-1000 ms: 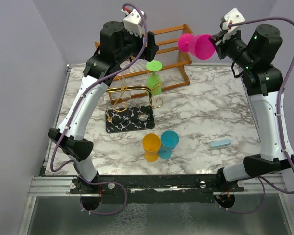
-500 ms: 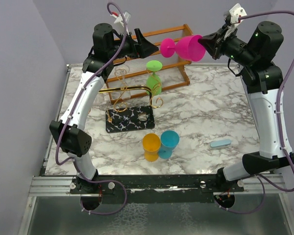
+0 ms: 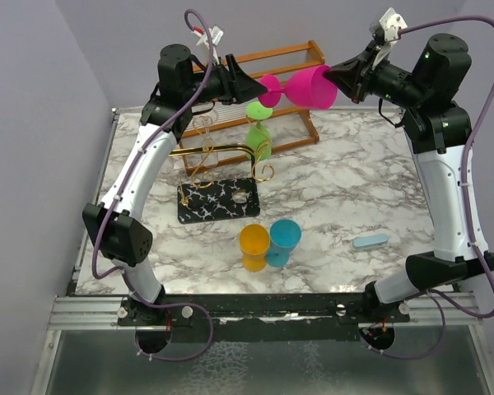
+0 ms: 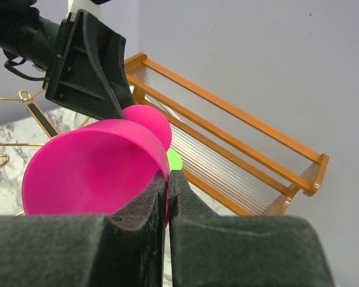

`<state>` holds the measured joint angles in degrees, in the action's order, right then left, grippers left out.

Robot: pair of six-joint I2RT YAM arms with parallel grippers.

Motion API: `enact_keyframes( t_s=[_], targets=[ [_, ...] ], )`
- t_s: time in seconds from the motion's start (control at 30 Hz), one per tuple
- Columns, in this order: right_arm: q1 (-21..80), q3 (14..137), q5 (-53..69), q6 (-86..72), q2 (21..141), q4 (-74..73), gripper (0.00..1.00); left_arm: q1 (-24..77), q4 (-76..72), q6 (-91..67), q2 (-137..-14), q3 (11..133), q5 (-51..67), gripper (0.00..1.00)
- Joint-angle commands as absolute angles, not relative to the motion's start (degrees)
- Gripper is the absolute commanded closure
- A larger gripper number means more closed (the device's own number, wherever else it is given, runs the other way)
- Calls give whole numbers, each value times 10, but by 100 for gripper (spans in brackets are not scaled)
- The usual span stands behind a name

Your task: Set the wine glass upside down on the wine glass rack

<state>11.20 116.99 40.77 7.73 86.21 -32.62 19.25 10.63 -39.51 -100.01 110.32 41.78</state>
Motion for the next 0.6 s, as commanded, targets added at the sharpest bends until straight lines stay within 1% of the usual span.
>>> enact_keyframes(
  t_s=[0.0,0.2,0.33,0.37,0.5,0.57],
  targets=[
    [115,1188,432,75,862,-322,99,202,84,-396,-981,1107,444,50],
    [115,1185,430,78,862,-322,99,211,91,-384,-981,1107,446,62],
    [115,1180,424,83,860,-321,99,212,100,-377,-979,1108,442,77],
    [115,1179,423,84,860,-322,99,212,103,-375,-979,1108,440,78],
    [115,1178,422,88,858,-323,99,212,112,-368,-977,1111,431,78],
    [115,1179,421,91,857,-323,99,212,116,-364,-976,1111,427,76]
  ],
)
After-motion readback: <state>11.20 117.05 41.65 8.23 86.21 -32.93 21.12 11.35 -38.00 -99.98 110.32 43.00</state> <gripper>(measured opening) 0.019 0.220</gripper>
